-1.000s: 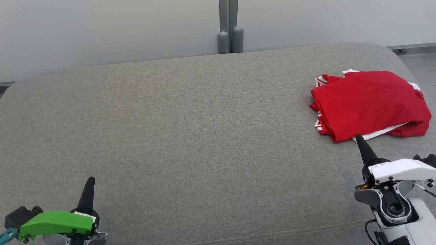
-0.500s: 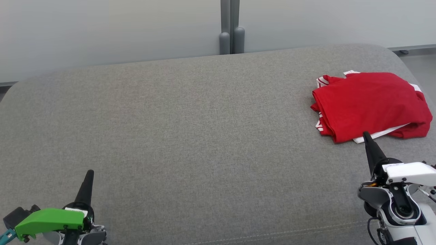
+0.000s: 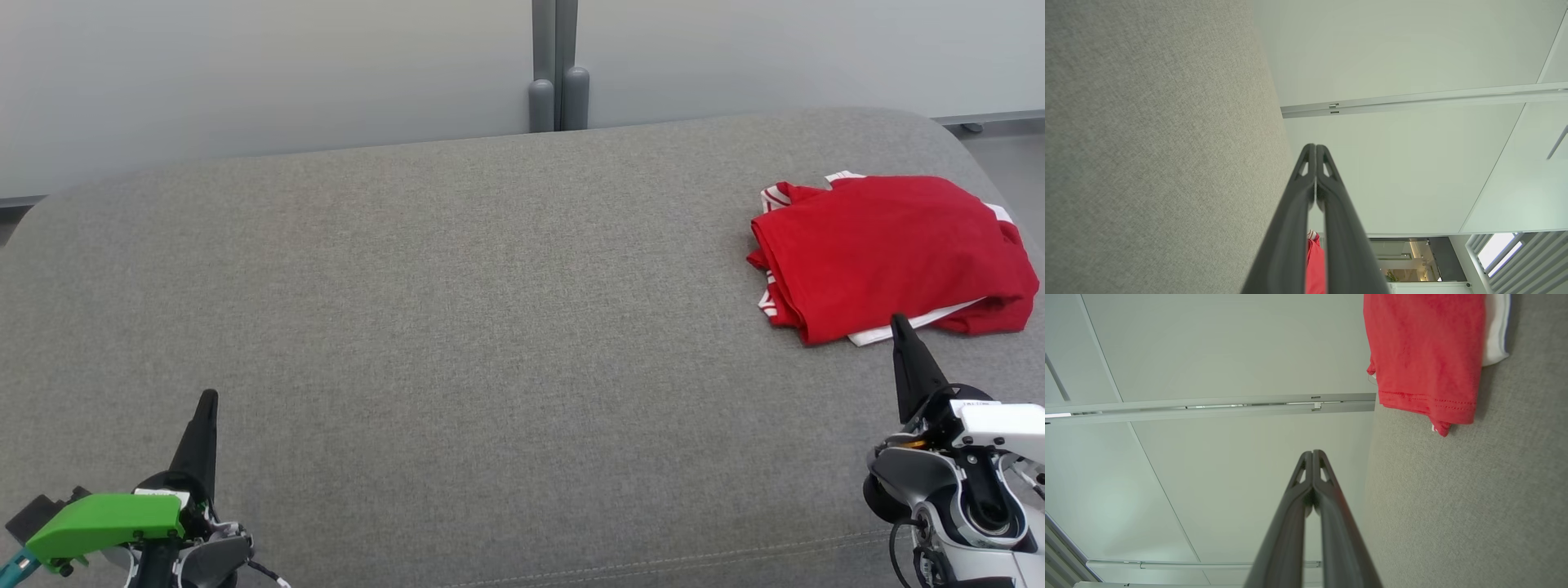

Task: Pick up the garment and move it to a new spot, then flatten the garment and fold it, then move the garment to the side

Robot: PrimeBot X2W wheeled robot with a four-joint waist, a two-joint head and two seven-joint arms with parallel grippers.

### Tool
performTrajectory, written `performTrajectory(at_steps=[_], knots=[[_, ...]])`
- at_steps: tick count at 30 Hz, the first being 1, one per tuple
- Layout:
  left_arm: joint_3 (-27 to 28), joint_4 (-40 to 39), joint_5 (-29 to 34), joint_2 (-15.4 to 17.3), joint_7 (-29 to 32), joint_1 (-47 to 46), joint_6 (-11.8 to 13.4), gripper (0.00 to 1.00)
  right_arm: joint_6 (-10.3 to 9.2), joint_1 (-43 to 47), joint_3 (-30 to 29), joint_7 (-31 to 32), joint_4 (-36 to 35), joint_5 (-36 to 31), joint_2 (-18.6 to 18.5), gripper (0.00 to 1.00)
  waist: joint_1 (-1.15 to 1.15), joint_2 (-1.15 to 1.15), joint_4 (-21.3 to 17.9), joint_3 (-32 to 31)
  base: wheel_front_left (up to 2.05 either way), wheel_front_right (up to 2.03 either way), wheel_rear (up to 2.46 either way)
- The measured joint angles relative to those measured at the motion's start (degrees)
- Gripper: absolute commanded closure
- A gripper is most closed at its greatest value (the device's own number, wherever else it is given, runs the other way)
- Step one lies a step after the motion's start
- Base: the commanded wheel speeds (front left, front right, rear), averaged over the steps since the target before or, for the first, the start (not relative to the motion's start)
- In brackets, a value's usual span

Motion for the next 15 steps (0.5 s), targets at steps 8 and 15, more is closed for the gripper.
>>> performTrajectory(at_steps=[8, 15], knots=[[0.05, 0.03, -0.01, -0.03, 0.05, -0.07, 0.00, 1.00, 0.13, 0.01, -0.15, 0.01, -0.16, 0.01, 0.01, 1.00, 0.00, 0.00, 0.00, 0.00, 0.00, 0.00, 0.00], [0.07, 0.08, -0.01, -0.04, 0.05, -0.08, -0.01, 1.00, 0.13, 0.02, -0.16, 0.01, -0.22, 0.01, 0.01, 1.00, 0.00, 0.00, 0.00, 0.00, 0.00, 0.00, 0.00]])
